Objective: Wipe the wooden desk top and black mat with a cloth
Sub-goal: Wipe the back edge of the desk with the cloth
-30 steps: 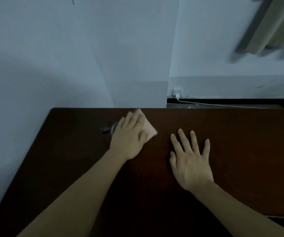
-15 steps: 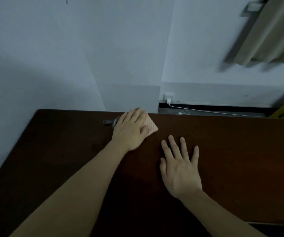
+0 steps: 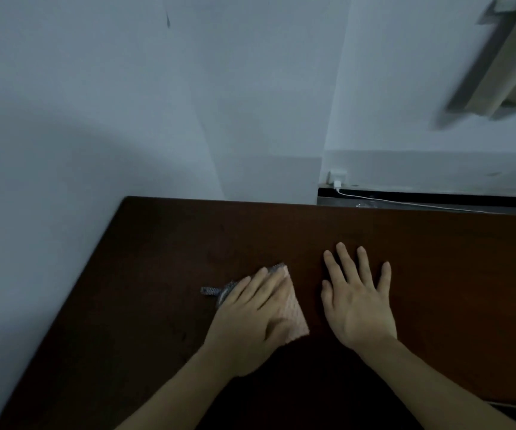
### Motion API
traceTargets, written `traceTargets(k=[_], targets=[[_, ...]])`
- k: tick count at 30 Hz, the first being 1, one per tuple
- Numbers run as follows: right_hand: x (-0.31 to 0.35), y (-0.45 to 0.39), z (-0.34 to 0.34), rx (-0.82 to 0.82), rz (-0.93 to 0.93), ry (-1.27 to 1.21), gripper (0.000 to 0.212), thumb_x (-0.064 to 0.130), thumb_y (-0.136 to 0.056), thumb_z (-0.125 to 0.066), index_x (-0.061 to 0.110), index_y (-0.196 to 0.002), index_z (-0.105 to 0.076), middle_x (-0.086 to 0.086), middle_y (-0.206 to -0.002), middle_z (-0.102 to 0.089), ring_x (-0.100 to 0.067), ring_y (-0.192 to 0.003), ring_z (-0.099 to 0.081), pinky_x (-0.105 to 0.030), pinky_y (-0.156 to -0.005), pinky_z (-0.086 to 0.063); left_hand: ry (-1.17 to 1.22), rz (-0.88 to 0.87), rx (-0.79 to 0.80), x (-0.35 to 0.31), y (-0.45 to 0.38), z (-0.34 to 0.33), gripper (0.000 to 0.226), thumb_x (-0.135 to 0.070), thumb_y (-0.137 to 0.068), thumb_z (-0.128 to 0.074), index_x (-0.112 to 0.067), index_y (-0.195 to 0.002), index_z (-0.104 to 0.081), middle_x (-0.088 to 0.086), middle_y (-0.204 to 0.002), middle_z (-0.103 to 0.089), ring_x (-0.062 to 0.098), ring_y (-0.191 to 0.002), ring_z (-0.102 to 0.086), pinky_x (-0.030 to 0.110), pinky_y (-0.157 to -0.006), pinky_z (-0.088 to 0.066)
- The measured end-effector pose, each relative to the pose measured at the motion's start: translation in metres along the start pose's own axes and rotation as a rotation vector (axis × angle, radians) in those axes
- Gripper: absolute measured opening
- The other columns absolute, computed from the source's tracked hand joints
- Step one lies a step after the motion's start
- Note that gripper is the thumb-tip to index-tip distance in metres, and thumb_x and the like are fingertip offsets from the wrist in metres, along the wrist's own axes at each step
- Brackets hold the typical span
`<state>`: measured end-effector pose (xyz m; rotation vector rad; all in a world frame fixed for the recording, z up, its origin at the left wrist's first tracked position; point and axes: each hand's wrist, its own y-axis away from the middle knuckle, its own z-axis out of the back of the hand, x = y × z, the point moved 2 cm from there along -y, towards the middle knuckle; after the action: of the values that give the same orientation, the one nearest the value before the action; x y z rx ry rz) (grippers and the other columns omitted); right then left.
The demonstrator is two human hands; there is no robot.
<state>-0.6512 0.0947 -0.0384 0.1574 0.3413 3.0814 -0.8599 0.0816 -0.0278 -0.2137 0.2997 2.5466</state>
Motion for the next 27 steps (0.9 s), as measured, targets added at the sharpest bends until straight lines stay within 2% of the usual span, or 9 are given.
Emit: traceTargets(k=[3, 6, 11, 14, 19, 23, 27], targets=[[-0.001, 0.001, -0.001, -0.01, 0.007, -0.021, 0.075, 0.052, -0.091, 0.012, 0.03, -0.162, 0.002, 0.002, -0.17, 0.01, -0.029, -0.155, 0.016, -0.063, -0.121, 0.007, -0.028, 0.075, -0.033, 0.021, -0.031, 0.003, 0.065, -0.054, -0.104, -0.02, -0.031, -0.161, 0.002, -0.015, -0.166, 0.016, 0.009, -0.153, 0.015, 0.034, -0.124, 0.002], [-0.002, 0.001, -0.004, -0.04, 0.028, -0.024, 0.067, 0.049, -0.098, 0.003, 0.029, -0.162, 0.001, 0.001, -0.17, 0.009, -0.03, -0.155, 0.015, -0.064, -0.121, 0.006, -0.087, 0.252, -0.124, 0.051, -0.086, 0.012, 0.064, -0.05, -0.105, -0.023, -0.025, -0.162, -0.007, -0.006, -0.169, 0.003, 0.019, -0.156, -0.001, 0.037, -0.123, -0.005], [-0.004, 0.0, -0.005, -0.067, 0.056, -0.044, 0.061, 0.047, -0.105, -0.011, 0.027, -0.162, -0.001, -0.001, -0.17, 0.007, -0.032, -0.155, 0.014, -0.066, -0.12, 0.005, -0.025, 0.395, -0.166, 0.071, -0.129, 0.017, 0.062, -0.043, -0.106, -0.022, -0.019, -0.161, -0.01, 0.002, -0.17, -0.002, 0.022, -0.155, -0.001, 0.041, -0.124, -0.003], [-0.005, 0.0, -0.005, -0.052, 0.064, -0.047, 0.061, 0.046, -0.105, -0.011, 0.026, -0.162, -0.001, -0.002, -0.17, 0.007, -0.033, -0.155, 0.014, -0.067, -0.12, 0.005, -0.015, 0.398, -0.158, 0.054, -0.108, 0.012, 0.062, -0.044, -0.107, -0.019, -0.019, -0.162, -0.005, 0.002, -0.169, 0.001, 0.023, -0.156, 0.001, 0.04, -0.124, -0.002], [-0.005, 0.003, 0.001, -0.028, 0.076, -0.052, 0.061, 0.044, -0.105, -0.01, 0.024, -0.163, -0.001, -0.003, -0.17, 0.008, -0.035, -0.155, 0.013, -0.068, -0.119, 0.003, -0.008, 0.341, -0.082, 0.004, -0.019, -0.001, 0.062, -0.046, -0.107, -0.017, -0.023, -0.161, 0.002, -0.004, -0.168, 0.01, 0.017, -0.155, 0.008, 0.036, -0.123, 0.002], [-0.003, 0.003, 0.004, -0.017, 0.072, -0.052, 0.062, 0.044, -0.105, -0.011, 0.023, -0.163, -0.002, -0.004, -0.17, 0.006, -0.036, -0.155, 0.011, -0.068, -0.119, 0.001, 0.006, 0.345, -0.029, -0.038, 0.05, -0.018, 0.062, -0.051, -0.106, -0.012, -0.029, -0.159, 0.012, -0.011, -0.164, 0.024, 0.01, -0.151, 0.024, 0.034, -0.125, 0.006], [-0.002, 0.003, -0.001, -0.045, 0.074, -0.031, 0.062, 0.043, -0.106, -0.012, 0.022, -0.163, -0.003, -0.006, -0.17, 0.004, -0.038, -0.155, 0.009, -0.067, -0.12, 0.002, -0.016, 0.353, -0.055, -0.049, 0.07, -0.029, 0.063, -0.055, -0.106, -0.014, -0.032, -0.158, 0.014, -0.016, -0.163, 0.027, 0.005, -0.148, 0.028, 0.032, -0.123, 0.01]])
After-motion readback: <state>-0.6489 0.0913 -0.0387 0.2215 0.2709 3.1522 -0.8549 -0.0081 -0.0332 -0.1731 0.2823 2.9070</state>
